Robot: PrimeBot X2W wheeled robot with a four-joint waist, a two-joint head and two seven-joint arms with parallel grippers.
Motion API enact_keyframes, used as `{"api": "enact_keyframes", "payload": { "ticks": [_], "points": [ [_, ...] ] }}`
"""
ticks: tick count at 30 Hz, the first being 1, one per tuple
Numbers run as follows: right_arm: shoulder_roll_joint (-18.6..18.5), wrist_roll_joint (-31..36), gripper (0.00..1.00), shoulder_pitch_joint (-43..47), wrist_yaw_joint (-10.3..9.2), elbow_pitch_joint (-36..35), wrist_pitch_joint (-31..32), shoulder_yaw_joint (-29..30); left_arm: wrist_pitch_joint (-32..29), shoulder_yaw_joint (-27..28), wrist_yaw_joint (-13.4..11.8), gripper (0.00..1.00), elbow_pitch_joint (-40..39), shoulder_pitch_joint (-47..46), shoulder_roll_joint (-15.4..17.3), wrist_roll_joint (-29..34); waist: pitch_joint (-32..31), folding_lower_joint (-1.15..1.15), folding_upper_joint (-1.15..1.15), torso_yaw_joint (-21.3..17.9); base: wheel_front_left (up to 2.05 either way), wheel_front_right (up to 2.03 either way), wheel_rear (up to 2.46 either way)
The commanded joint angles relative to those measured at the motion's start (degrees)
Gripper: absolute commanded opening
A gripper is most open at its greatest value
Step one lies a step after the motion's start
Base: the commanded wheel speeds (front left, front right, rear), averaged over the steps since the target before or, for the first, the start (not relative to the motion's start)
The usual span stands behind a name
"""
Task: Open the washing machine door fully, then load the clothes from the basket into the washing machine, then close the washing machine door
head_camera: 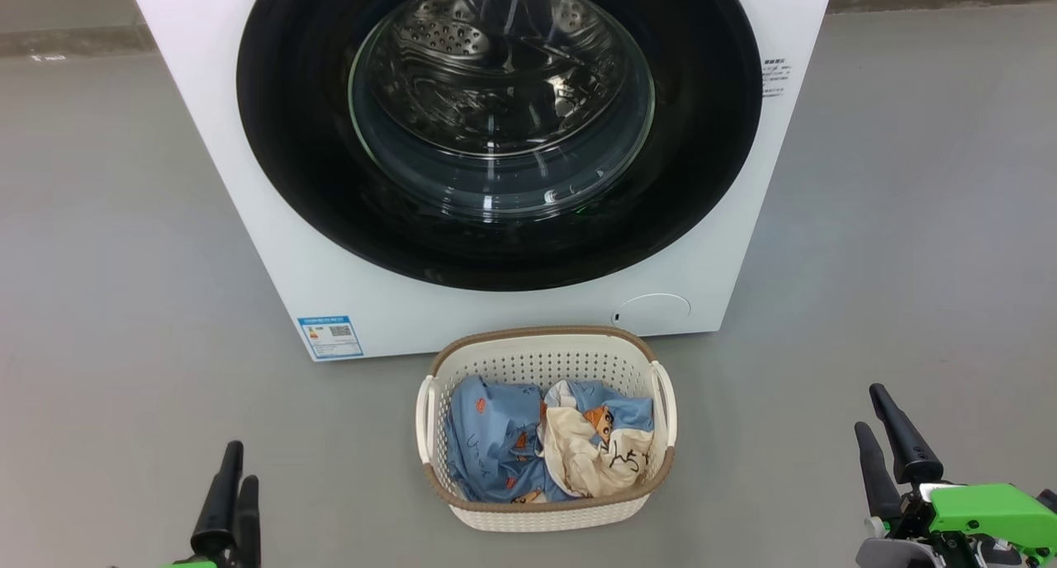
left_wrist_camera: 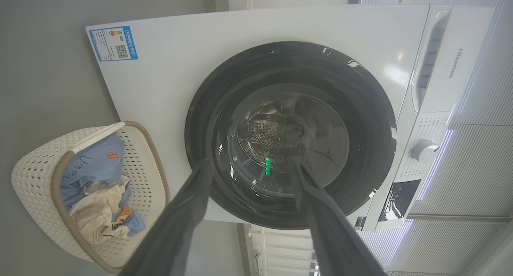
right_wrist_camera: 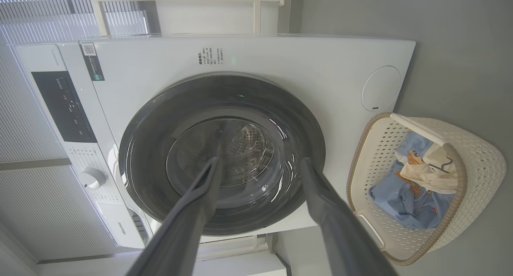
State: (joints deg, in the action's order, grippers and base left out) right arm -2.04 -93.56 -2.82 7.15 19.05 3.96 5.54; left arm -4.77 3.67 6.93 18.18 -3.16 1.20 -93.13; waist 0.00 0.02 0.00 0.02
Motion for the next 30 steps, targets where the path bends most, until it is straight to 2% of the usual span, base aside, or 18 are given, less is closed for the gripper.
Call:
{"api": "enact_keyframes", "payload": {
  "ticks": [1, 13, 20, 30],
  "points": [
    [-0.66, -0.23, 1.00, -2.44, 0.08, -1.94, -0.46, -0.29, 0.62, -0.10, 0.12, 1.00, -1.87, -2.45, 0.68, 0.26, 0.05, -0.01, 0.00, 0.00, 0.00, 0.00, 0.00],
    [-0.68, -0.15, 1.00, -3.40, 0.11, -4.00, -1.45, -1.13, 2.73, -1.16, 0.17, 1.00, -3.08, -3.57, 0.90, 0.77, 0.15, -0.02, 0.00, 0.01, 0.00, 0.00, 0.00],
    [-1.37, 2.18, 1.00, -3.88, 0.13, -5.49, -2.33, -2.54, 3.91, -2.08, 0.20, 1.00, -3.90, -4.09, 1.37, 1.94, 0.15, -0.02, 0.00, 0.04, 0.00, 0.00, 0.00],
    [-3.49, 5.91, 1.00, -4.81, 0.15, -7.15, -5.17, -6.31, 5.72, -4.03, 0.24, 1.00, -5.05, -4.78, 2.79, 6.86, 0.24, -0.02, 0.00, 0.10, 0.00, 0.00, 0.00]
  ]
}}
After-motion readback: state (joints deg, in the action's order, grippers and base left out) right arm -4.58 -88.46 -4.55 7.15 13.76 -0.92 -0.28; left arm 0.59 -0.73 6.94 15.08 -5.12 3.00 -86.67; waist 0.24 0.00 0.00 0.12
